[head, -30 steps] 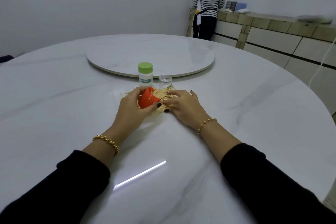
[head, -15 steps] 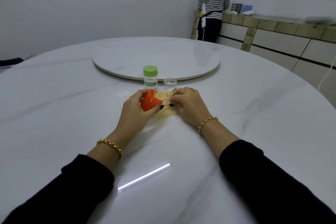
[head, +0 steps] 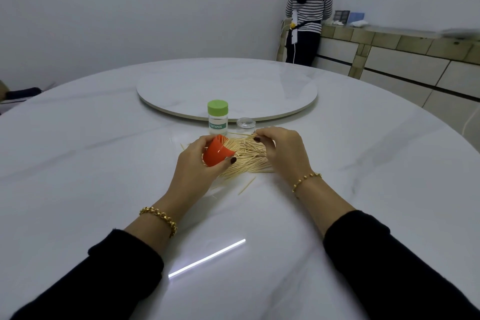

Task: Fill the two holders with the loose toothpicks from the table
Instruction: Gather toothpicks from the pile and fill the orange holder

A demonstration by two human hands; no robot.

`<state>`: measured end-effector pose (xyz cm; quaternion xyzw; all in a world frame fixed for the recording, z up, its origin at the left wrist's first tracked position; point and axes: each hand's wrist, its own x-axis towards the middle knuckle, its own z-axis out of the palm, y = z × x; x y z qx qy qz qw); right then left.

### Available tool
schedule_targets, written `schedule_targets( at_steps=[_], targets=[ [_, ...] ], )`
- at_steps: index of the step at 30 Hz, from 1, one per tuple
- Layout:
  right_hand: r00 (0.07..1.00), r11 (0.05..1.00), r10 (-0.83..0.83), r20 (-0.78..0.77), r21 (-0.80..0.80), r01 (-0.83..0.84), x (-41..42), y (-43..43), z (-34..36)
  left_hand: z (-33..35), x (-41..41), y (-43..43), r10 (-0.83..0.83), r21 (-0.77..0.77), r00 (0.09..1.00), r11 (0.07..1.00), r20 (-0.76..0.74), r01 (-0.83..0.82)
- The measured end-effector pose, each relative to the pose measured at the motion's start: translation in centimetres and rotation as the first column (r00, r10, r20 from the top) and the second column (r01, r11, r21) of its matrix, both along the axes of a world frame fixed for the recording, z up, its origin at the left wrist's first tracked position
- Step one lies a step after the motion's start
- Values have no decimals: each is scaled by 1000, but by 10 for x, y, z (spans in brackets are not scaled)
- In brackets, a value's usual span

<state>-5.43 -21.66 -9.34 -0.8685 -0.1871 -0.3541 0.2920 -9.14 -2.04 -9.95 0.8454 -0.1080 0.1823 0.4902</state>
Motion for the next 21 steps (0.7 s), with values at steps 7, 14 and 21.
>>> schedule_targets(
  at_steps=[7,14,21],
  targets=[
    [990,995,43,137,-97,-30,-3,6,3,-1,1,1,-7,12,1000,1000,4,7],
    [966,956,80,246,-293,-5,-8,22,8,-1,0,-2,-12,34,1000,999,12,12],
    [966,927,204,160,-350,-138,-16,36,8,0,-2,-2,-15,37,1000,999,27,14]
  ],
)
